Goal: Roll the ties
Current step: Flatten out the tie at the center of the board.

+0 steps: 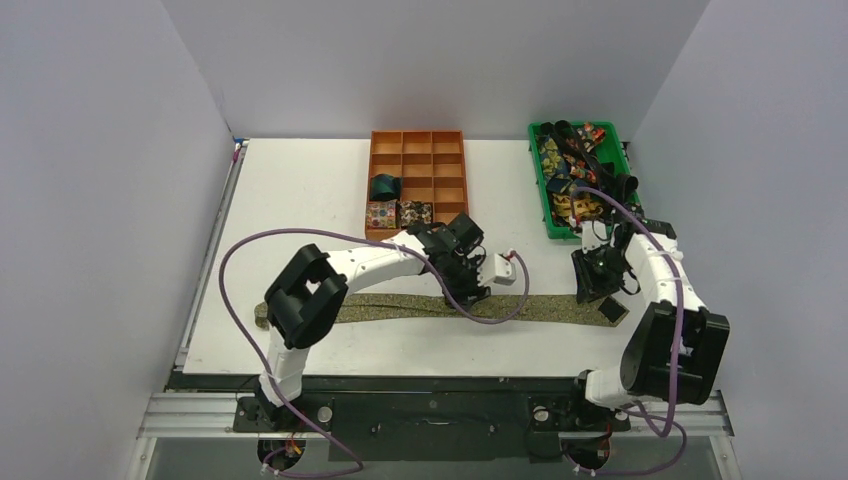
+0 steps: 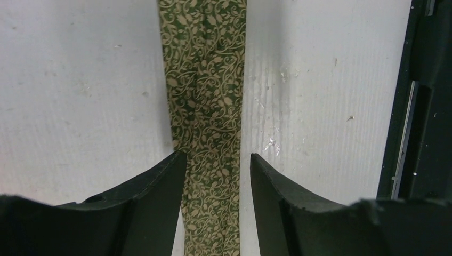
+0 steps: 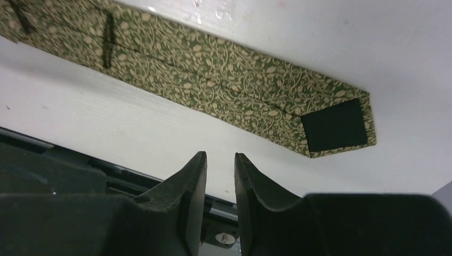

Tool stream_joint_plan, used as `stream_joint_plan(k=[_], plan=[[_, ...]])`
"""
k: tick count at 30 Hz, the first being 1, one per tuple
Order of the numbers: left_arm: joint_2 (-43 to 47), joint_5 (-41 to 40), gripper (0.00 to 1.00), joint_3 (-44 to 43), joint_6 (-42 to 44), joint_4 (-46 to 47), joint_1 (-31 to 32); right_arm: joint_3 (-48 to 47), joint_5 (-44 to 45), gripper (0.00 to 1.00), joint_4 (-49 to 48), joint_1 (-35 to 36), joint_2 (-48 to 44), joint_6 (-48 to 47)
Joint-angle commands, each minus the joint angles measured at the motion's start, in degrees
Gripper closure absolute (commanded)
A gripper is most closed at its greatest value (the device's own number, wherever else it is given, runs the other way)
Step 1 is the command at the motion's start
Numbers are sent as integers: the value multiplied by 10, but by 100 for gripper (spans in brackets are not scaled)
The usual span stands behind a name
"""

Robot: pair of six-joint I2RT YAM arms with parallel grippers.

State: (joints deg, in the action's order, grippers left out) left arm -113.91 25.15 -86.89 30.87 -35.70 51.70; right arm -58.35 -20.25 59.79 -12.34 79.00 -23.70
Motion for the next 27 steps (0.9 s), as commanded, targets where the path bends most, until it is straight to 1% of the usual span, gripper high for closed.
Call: stream_joint_plan(k=[1, 4, 8, 12, 14, 16, 19, 24, 25, 26, 27], plan=[[-30, -24, 56, -23, 10, 19, 17, -24, 45, 78, 59, -16, 37, -37], [-54, -33, 57, -33, 20, 15, 26, -27, 60, 78, 64, -25, 52, -45], [-74, -54, 59, -24, 31, 22, 34, -39, 73, 79, 68, -34, 70, -50], [-82, -67, 70, -19, 32, 23, 34, -52, 66, 79, 73, -38, 79, -52], [-76, -61, 71, -20, 30, 16, 34, -54, 63, 79, 77, -38, 81, -54], [-63, -52, 71, -17, 28, 15, 33, -54, 61, 79, 79, -38, 80, -54], [-47, -49, 67, -9, 23, 19, 33, -53, 57, 79, 81, -38, 80, -56], [-53, -50, 67, -6, 23, 21, 29, -55, 52, 78, 83, -38, 80, -56], [-55, -49, 75, -8, 22, 22, 28, -55, 53, 78, 83, -38, 80, -57], [-55, -49, 80, -12, 22, 20, 27, -54, 54, 78, 83, -38, 80, -58], [-54, -49, 87, -22, 17, 15, 28, -52, 57, 78, 82, -38, 81, -58]])
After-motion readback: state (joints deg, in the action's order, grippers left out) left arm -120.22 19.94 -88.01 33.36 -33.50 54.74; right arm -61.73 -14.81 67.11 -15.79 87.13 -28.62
